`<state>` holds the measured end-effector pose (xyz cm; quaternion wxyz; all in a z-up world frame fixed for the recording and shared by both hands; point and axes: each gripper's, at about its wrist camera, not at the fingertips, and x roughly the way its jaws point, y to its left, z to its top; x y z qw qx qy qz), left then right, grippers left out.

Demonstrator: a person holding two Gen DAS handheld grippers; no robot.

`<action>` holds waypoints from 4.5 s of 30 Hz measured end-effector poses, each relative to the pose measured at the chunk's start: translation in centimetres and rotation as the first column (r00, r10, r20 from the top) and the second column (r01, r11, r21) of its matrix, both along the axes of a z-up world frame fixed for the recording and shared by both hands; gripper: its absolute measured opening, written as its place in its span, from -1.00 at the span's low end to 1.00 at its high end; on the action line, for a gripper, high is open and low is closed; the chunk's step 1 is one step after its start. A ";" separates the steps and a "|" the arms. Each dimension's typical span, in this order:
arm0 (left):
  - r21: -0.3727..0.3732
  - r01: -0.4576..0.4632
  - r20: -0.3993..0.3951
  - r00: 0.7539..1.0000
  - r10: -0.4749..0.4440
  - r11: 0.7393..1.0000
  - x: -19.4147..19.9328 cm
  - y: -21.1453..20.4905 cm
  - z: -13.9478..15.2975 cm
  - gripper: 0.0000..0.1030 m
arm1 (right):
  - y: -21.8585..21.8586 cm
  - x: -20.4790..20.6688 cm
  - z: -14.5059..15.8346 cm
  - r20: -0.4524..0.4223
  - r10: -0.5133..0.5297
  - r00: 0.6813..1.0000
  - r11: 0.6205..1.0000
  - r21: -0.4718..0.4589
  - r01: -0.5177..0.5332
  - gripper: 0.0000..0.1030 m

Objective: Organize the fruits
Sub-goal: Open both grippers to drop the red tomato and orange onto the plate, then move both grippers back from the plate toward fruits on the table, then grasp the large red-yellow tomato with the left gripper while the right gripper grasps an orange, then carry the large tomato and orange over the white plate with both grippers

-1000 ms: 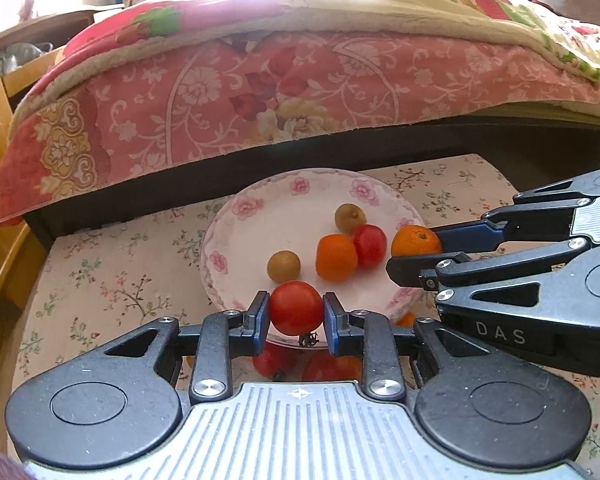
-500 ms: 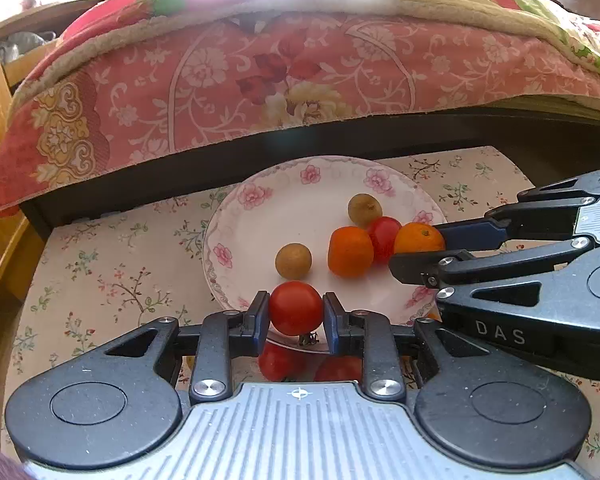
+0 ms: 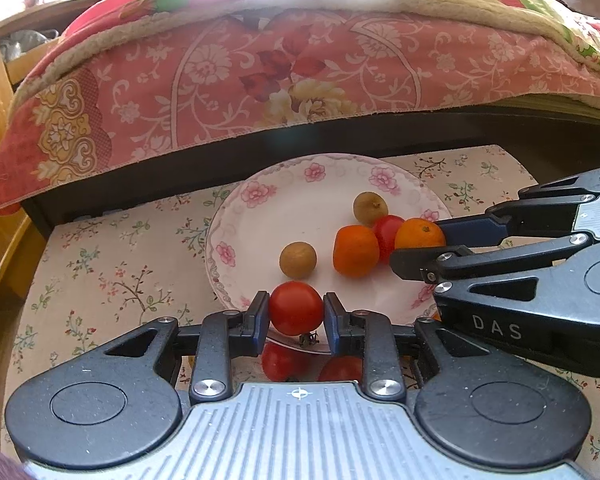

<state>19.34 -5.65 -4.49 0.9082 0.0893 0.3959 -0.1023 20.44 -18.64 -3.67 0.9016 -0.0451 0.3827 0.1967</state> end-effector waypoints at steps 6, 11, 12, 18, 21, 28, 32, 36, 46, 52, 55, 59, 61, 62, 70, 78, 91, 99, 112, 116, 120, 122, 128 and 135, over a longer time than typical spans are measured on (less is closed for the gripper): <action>-0.002 -0.007 0.006 1.000 0.007 1.000 0.0 0.1 0.0 -0.23 | 0.0 0.0 0.1 0.004 -0.005 1.000 1.000 -0.001 0.005 -0.34; -0.004 -0.008 0.016 1.000 0.008 1.000 -0.2 0.0 0.3 -0.17 | -0.1 0.0 0.2 0.009 -0.013 1.000 1.000 -0.001 0.013 -0.34; -0.005 -0.010 0.019 1.000 0.010 1.000 -0.3 0.1 0.4 -0.13 | -0.2 0.0 0.3 0.012 -0.014 1.000 1.000 -0.001 0.014 -0.34; -0.013 -0.014 0.042 0.999 0.015 1.000 -0.6 0.4 1.1 -0.01 | -0.4 -0.1 0.9 0.032 -0.021 0.999 1.000 0.007 0.021 -0.33; -0.015 -0.015 0.047 0.999 0.016 1.000 -0.6 0.5 1.2 0.03 | -0.4 -0.2 1.0 0.035 -0.023 0.999 1.000 0.007 0.023 -0.32; -0.024 -0.020 0.053 0.998 0.021 1.000 -0.9 0.7 1.5 0.05 | -0.6 -0.4 1.2 0.043 -0.027 0.999 1.000 0.011 0.026 -0.32; -0.033 -0.014 0.055 0.998 0.016 0.999 -1.3 0.8 1.8 0.06 | -0.7 -0.9 1.6 0.049 -0.025 0.999 1.000 0.016 0.024 -0.32; -0.037 0.003 0.052 0.999 -0.001 0.999 -2.0 0.8 1.9 0.07 | -0.8 -1.4 1.7 0.048 -0.022 0.999 1.000 0.014 0.021 -0.31; -0.036 0.066 0.004 0.998 -0.066 0.997 -5.0 0.3 0.8 0.08 | -2.2 -4.4 1.1 0.013 -0.017 1.000 1.000 -0.010 0.017 -0.30; -0.037 0.091 -0.026 0.995 -0.092 0.995 -5.1 -0.8 -0.6 0.09 | -2.0 -5.4 -0.7 -0.033 0.027 0.999 0.999 -0.046 -0.028 -0.24; -0.041 0.098 -0.028 0.995 -0.100 0.994 -4.8 -1.4 -1.1 0.12 | -1.9 -5.4 -0.9 -0.030 0.043 0.999 0.997 -0.062 -0.045 -0.23; -0.029 0.078 -0.021 0.997 -0.079 0.997 -4.2 -1.6 -1.8 0.17 | -2.7 -5.1 -1.1 -0.039 0.027 0.999 0.998 -0.055 -0.029 -0.23; -0.029 0.064 -0.019 0.998 -0.065 0.998 -3.8 -1.5 -2.1 0.14 | -3.1 -5.0 -1.2 -0.044 0.021 0.999 0.998 -0.053 -0.023 -0.23; -0.030 0.059 -0.020 0.998 -0.060 0.998 -3.6 -1.5 -2.2 0.13 | -3.2 -4.9 -1.3 -0.046 0.020 0.999 0.998 -0.051 -0.022 -0.23; -0.036 0.040 -0.021 0.999 -0.041 0.999 -3.3 -1.3 -2.6 -0.01 | -3.4 -4.5 -1.5 -0.062 0.016 0.998 0.999 -0.028 -0.018 -0.23; -0.031 0.064 -0.037 0.997 -0.065 0.997 -4.7 -0.8 -2.3 -0.01 | -2.2 -4.6 -1.4 -0.060 0.068 0.996 0.998 -0.009 -0.069 -0.23; -0.053 0.055 -0.058 0.997 -0.058 0.997 -5.6 0.7 -2.2 0.00 | 0.3 -3.2 -2.8 -0.071 0.108 0.992 0.994 -0.007 -0.109 -0.22; -0.029 0.070 -0.056 0.996 -0.071 0.997 -5.4 0.2 -2.7 0.04 | 0.6 -2.7 -3.3 -0.073 0.093 0.993 0.995 -0.021 -0.095 -0.24; -0.015 0.095 -0.075 0.993 -0.096 0.995 -6.6 -0.6 -2.7 -0.01 | -0.2 -5.3 -2.6 -0.109 0.092 0.990 0.994 -0.042 -0.097 -0.31; -0.010 0.096 -0.085 0.992 -0.097 0.995 -8.1 -0.6 -2.5 -0.01 | -0.9 -7.3 -2.2 -0.120 0.084 0.989 0.995 -0.042 -0.090 -0.31; -0.004 0.096 -0.096 0.991 -0.096 0.995 -9.5 -0.9 -2.5 -0.01 | -1.2 -9.8 -1.9 -0.127 0.087 0.988 0.994 -0.057 -0.095 -0.31; 0.001 0.100 -0.098 0.990 -0.099 0.995 -10.3 -1.0 -2.6 -0.01 | -1.3 -10.9 -2.0 -0.141 0.088 0.986 0.993 -0.062 -0.098 -0.31; 0.025 0.107 -0.093 0.990 -0.104 0.994 -11.5 -1.1 -2.7 0.00 | -1.1 -13.1 -2.6 -0.138 0.089 0.986 0.990 -0.097 -0.103 -0.31; 0.020 0.108 -0.089 0.990 -0.105 0.994 -11.0 -1.1 -2.6 0.05 | -1.2 -12.5 -2.6 -0.135 0.087 0.987 0.991 -0.085 -0.099 -0.30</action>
